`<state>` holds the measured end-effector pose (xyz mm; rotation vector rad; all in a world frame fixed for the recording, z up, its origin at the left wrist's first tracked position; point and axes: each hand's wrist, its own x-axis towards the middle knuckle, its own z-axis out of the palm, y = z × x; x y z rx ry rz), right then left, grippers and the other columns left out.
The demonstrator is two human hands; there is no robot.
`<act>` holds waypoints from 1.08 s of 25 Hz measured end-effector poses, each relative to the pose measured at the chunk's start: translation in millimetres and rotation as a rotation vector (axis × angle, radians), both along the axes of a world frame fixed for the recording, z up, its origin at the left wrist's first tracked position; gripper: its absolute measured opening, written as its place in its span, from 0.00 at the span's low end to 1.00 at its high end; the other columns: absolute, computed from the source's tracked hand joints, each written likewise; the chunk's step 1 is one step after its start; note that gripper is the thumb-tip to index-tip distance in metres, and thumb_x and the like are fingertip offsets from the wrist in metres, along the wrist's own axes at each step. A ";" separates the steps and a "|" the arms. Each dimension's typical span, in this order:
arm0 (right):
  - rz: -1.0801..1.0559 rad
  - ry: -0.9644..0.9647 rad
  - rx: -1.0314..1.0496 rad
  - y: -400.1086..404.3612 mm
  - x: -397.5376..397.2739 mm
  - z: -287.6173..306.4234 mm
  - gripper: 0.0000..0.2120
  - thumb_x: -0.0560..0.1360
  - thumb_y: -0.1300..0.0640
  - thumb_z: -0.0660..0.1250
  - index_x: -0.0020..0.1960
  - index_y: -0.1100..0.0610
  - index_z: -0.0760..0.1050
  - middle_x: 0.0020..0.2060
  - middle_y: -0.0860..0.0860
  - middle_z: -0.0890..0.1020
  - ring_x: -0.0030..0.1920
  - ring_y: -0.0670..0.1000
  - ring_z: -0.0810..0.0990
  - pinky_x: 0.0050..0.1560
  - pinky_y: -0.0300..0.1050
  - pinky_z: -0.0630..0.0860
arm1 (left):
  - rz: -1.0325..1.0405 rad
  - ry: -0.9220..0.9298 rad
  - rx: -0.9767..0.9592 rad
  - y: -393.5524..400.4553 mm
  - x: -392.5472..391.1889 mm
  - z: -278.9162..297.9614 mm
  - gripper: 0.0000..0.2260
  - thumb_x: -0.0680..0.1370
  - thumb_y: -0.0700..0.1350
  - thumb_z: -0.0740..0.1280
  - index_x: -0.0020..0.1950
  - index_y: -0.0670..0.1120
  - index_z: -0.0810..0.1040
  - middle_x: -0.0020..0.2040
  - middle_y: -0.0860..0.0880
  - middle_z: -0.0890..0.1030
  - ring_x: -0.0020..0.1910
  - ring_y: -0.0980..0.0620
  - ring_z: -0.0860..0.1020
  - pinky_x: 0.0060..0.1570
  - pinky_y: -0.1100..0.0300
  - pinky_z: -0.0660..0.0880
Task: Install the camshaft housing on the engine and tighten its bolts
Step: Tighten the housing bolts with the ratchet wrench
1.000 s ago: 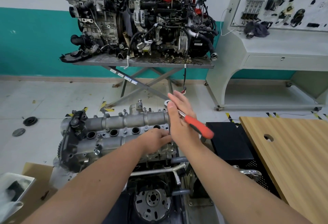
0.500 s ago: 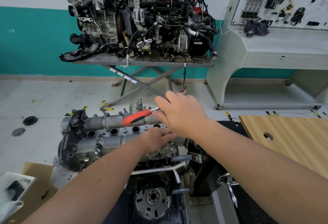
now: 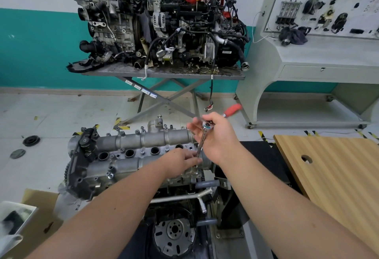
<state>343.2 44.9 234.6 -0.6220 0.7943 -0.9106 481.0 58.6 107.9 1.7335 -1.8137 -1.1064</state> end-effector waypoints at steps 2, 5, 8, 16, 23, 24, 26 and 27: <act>-0.066 -0.011 0.037 0.7 -0.4 -5.9 0.05 0.79 0.58 0.61 0.45 0.56 0.69 0.32 0.50 0.80 0.37 0.52 0.81 0.42 0.45 0.73 | 0.005 0.015 0.016 -0.4 0.6 1.1 0.12 0.80 0.59 0.64 0.43 0.54 0.80 0.32 0.53 0.77 0.24 0.58 0.72 0.26 0.64 0.70; -0.104 0.334 -0.194 4.7 0.3 -19.4 0.10 0.80 0.50 0.61 0.47 0.53 0.78 0.38 0.51 0.84 0.41 0.51 0.83 0.53 0.52 0.77 | 0.004 0.039 0.026 -0.6 1.6 1.9 0.11 0.80 0.58 0.64 0.40 0.60 0.80 0.29 0.55 0.78 0.24 0.56 0.72 0.24 0.65 0.70; -0.163 0.465 -0.401 10.8 -0.7 -29.2 0.14 0.78 0.41 0.59 0.60 0.34 0.78 0.60 0.47 0.82 0.60 0.49 0.80 0.66 0.55 0.74 | -0.010 0.025 0.006 -0.6 0.9 2.3 0.11 0.80 0.59 0.64 0.40 0.60 0.79 0.28 0.58 0.77 0.24 0.59 0.72 0.24 0.67 0.70; -0.389 0.754 -1.264 5.1 -5.1 -53.0 0.20 0.83 0.48 0.56 0.75 0.42 0.65 0.75 0.54 0.64 0.69 0.56 0.72 0.66 0.57 0.73 | -0.004 -0.037 0.016 -2.2 4.0 -1.0 0.16 0.81 0.62 0.62 0.45 0.53 0.81 0.33 0.53 0.81 0.27 0.58 0.75 0.27 0.63 0.74; -0.197 1.412 -1.883 -10.0 1.7 -20.7 0.07 0.73 0.63 0.67 0.50 0.60 0.80 0.43 0.53 0.81 0.42 0.57 0.79 0.39 0.51 0.75 | 0.030 0.004 -0.056 -4.7 2.5 -3.9 0.09 0.81 0.54 0.63 0.46 0.51 0.78 0.33 0.58 0.81 0.29 0.60 0.76 0.31 0.64 0.79; -0.094 1.579 -1.831 -7.7 5.9 -14.7 0.06 0.71 0.64 0.68 0.48 0.58 0.75 0.40 0.51 0.76 0.37 0.56 0.75 0.35 0.49 0.70 | 0.020 0.006 -0.033 -3.6 3.0 -1.3 0.09 0.81 0.57 0.64 0.46 0.57 0.80 0.32 0.59 0.82 0.27 0.61 0.76 0.29 0.66 0.77; 0.105 1.837 -1.655 -3.3 16.1 -3.0 0.11 0.73 0.62 0.66 0.47 0.54 0.63 0.39 0.50 0.67 0.34 0.54 0.67 0.34 0.48 0.61 | 0.036 -0.021 0.061 -3.2 3.8 3.0 0.13 0.79 0.61 0.64 0.36 0.65 0.78 0.33 0.53 0.83 0.27 0.56 0.77 0.29 0.60 0.78; 0.168 1.904 -1.564 -3.4 20.7 4.1 0.11 0.76 0.59 0.64 0.47 0.53 0.60 0.38 0.50 0.66 0.32 0.53 0.65 0.33 0.47 0.58 | 0.045 -0.038 0.085 -3.6 4.8 4.0 0.15 0.79 0.63 0.63 0.34 0.63 0.78 0.33 0.52 0.82 0.28 0.54 0.77 0.31 0.57 0.78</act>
